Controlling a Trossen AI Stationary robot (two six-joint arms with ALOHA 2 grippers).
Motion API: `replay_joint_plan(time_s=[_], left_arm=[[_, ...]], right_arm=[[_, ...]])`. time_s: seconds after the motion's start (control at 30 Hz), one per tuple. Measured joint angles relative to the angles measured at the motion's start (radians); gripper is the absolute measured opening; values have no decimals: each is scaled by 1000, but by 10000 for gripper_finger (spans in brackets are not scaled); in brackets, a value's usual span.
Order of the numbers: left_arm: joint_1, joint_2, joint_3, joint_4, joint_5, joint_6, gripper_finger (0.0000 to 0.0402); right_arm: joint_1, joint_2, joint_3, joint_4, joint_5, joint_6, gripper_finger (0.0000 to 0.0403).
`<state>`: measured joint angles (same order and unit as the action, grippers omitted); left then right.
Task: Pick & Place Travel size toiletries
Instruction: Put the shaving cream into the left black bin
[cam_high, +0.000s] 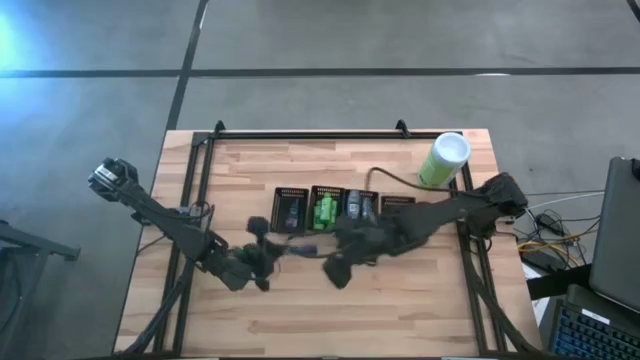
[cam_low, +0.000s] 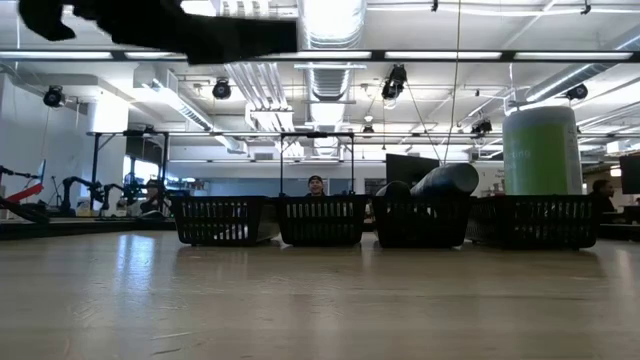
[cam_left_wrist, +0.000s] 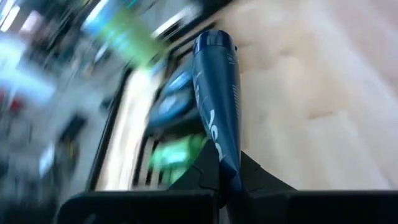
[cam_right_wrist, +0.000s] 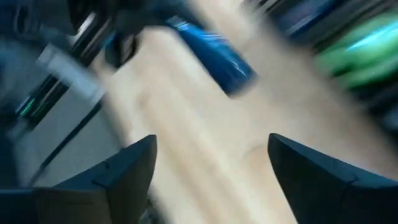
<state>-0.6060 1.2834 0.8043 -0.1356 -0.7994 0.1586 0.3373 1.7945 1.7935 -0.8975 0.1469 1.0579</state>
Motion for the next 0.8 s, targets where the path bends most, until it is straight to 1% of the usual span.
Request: replay_joint_plan(time_s=[0.07, 0.13, 0.2, 0.23, 0.27, 0.33, 0.4, 0.43, 0.5, 0.63, 0.8], left_arm=[[1, -26, -25, -59, -78, -197, 2], [7, -51, -59, -103, -131, -421, 2], [22, -66, -104, -121, -184, -703, 2], [35, -73, -125, -115, -187, -851, 2], [50, -76, -146, -108, -183, -1000, 2], [83, -68, -189, -101, -155, -1290, 2], [107, -51, -231, -88, -142, -1509, 2], [121, -44, -253, -66, -141, -1591, 2], [148, -32, -287, 16, -134, -1663, 3], [212, -12, -331, 146, -84, -1679, 3], [286, 6, -332, 172, -53, -1636, 4]], right_arm=[[28, -40, 0, -75, 187, 49, 315], [54, -75, 0, -143, 378, 122, 329], [79, -113, 0, -207, 544, 219, 341], [89, -127, 0, -237, 600, 263, 347], [92, -137, 1, -253, 640, 300, 351], [95, -152, 1, -281, 671, 336, 359], [92, -152, -1, -278, 673, 333, 363], [91, -150, -2, -279, 674, 323, 364], [90, -146, -2, -277, 683, 302, 364], [93, -141, -4, -275, 687, 295, 360], [91, -134, -12, -277, 687, 298, 353]])
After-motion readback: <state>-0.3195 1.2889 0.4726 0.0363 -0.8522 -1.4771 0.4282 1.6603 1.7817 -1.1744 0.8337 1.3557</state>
